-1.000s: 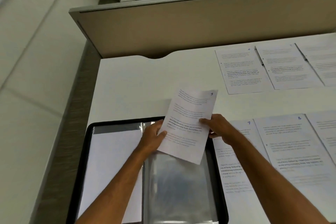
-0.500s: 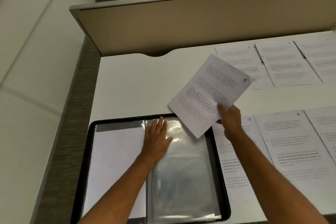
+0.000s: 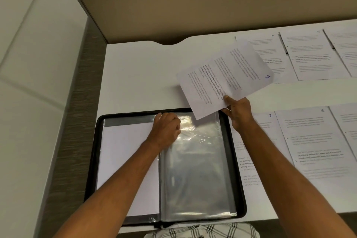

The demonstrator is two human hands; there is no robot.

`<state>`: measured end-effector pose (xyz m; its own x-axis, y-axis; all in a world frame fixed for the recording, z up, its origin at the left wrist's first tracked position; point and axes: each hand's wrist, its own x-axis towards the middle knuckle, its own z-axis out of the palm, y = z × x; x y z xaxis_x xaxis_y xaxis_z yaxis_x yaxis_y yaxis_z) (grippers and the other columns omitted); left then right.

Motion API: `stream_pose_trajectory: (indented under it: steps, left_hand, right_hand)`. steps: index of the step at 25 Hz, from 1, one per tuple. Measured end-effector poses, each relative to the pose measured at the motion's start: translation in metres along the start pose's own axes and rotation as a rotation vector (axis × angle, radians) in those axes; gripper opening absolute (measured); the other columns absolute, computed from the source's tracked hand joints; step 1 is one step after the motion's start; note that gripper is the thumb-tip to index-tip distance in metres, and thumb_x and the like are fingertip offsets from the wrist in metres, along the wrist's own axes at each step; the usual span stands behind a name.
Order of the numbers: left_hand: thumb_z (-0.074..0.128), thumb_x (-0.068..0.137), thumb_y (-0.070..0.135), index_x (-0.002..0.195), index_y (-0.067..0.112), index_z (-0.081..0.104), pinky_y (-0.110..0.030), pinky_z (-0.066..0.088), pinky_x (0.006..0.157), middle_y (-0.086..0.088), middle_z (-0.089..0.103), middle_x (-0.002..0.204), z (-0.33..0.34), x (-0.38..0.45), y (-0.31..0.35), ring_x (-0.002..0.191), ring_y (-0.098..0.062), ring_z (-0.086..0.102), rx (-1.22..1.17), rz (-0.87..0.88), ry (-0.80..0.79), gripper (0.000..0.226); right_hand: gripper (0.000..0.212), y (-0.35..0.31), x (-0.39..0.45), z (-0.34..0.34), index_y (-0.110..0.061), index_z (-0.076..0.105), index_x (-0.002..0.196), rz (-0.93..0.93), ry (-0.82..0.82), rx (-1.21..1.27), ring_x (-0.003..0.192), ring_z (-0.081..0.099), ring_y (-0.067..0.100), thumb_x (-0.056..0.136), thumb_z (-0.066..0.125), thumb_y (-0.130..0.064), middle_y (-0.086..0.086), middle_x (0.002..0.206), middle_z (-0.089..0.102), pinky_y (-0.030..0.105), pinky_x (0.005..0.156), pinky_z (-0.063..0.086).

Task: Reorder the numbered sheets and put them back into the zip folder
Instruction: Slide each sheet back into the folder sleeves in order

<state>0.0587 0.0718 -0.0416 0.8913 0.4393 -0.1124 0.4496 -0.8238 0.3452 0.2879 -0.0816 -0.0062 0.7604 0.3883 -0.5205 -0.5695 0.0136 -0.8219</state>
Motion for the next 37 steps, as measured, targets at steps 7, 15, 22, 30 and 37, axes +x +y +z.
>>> stream_pose_trajectory:
  steps: [7, 15, 22, 30, 37]
  left_hand:
    - [0.066, 0.077, 0.034, 0.087, 0.026, 0.05, -0.04, 0.029, 0.108, 0.012, 0.055, 0.085, -0.029, 0.014, -0.003, 0.088, -0.012, 0.051, -0.138, 0.029, -0.162, 0.021]
    - [0.056, 0.095, 0.029, 0.096, 0.031, 0.07, -0.04, 0.031, 0.096, 0.009, 0.059, 0.102, -0.026, 0.04, -0.001, 0.099, -0.017, 0.056, -0.213, -0.164, -0.134, 0.015]
    - [0.053, 0.101, 0.03, 0.094, 0.03, 0.067, -0.043, 0.036, 0.097, 0.012, 0.07, 0.095, -0.018, 0.038, 0.002, 0.087, -0.014, 0.062, -0.28, -0.152, 0.019, 0.016]
    - [0.059, 0.098, 0.027, 0.098, 0.028, 0.072, -0.043, 0.039, 0.092, 0.003, 0.067, 0.098, -0.014, 0.038, 0.003, 0.092, -0.021, 0.061, -0.185, -0.13, 0.103, 0.013]
    - [0.054, 0.101, 0.025, 0.092, 0.027, 0.068, -0.042, 0.039, 0.091, 0.008, 0.069, 0.082, -0.012, 0.039, 0.005, 0.078, -0.02, 0.064, -0.171, -0.107, 0.08, 0.017]
  right_hand:
    - [0.047, -0.001, 0.016, 0.015, -0.009, 0.056, 0.142, 0.033, 0.032, 0.053, 0.113, 0.073, 0.03, 0.097, 0.071, -0.005, 0.014, 0.13, 0.071, 0.046, 0.09, 0.064]
    - [0.031, -0.002, 0.03, 0.03, -0.014, 0.061, 0.128, 0.02, -0.026, 0.015, 0.113, 0.074, 0.03, 0.099, 0.069, -0.005, 0.014, 0.126, 0.074, 0.049, 0.093, 0.062]
    - [0.039, -0.003, 0.037, 0.034, -0.006, 0.058, 0.138, 0.058, -0.156, -0.139, 0.109, 0.075, 0.03, 0.1, 0.067, -0.006, 0.013, 0.124, 0.075, 0.046, 0.089, 0.064]
    - [0.039, -0.004, 0.038, 0.022, -0.011, 0.058, 0.138, 0.072, -0.354, -0.537, 0.104, 0.077, 0.021, 0.101, 0.068, -0.015, 0.003, 0.122, 0.075, 0.041, 0.086, 0.065]
    - [0.039, -0.01, 0.038, 0.02, -0.012, 0.061, 0.137, 0.025, -0.383, -0.598, 0.108, 0.076, 0.025, 0.1, 0.07, -0.018, 0.004, 0.125, 0.075, 0.048, 0.09, 0.064]
